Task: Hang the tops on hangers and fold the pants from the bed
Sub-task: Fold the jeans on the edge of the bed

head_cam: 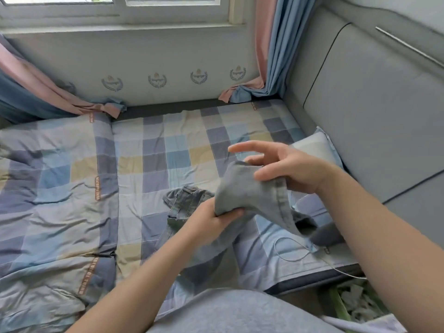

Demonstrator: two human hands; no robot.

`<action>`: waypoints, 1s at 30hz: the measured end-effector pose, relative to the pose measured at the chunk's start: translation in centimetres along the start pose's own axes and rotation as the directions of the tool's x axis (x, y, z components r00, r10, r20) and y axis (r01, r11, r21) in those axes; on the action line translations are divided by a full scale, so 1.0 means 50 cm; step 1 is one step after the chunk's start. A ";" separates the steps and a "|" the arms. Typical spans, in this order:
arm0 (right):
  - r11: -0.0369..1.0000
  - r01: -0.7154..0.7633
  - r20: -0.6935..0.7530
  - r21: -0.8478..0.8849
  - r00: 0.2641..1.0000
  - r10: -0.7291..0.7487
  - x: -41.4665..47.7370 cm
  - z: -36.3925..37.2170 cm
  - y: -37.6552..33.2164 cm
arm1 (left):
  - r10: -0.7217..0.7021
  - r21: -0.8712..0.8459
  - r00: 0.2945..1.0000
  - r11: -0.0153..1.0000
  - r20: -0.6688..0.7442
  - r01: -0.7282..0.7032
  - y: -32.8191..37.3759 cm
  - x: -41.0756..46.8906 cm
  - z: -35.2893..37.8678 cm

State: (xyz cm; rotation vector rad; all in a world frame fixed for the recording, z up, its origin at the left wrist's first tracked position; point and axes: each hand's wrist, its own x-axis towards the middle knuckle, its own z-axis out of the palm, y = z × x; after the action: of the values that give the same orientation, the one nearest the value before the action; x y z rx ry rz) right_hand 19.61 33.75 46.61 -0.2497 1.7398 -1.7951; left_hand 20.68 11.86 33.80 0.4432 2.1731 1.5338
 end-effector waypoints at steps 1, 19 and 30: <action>0.994 0.022 -0.049 0.103 0.999 -0.017 -0.002 -0.005 0.001 | -0.040 0.015 0.998 0.999 -0.050 0.040 -0.005 0.001 -0.006; 0.978 0.076 -0.411 0.193 0.912 0.010 0.077 0.137 0.217 | -0.449 -0.671 0.853 0.722 -0.265 0.171 0.095 0.017 -0.107; 0.994 -0.069 -0.528 0.085 0.843 0.103 0.118 0.155 0.333 | -0.420 -0.795 0.898 0.585 -0.128 0.160 0.157 0.020 -0.128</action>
State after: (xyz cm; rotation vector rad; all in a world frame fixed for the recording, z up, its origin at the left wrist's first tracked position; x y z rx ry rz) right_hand 24.03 25.05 29.99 0.3924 2.0141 -1.9695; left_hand 16.54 9.85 42.85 -0.4620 1.4122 2.2203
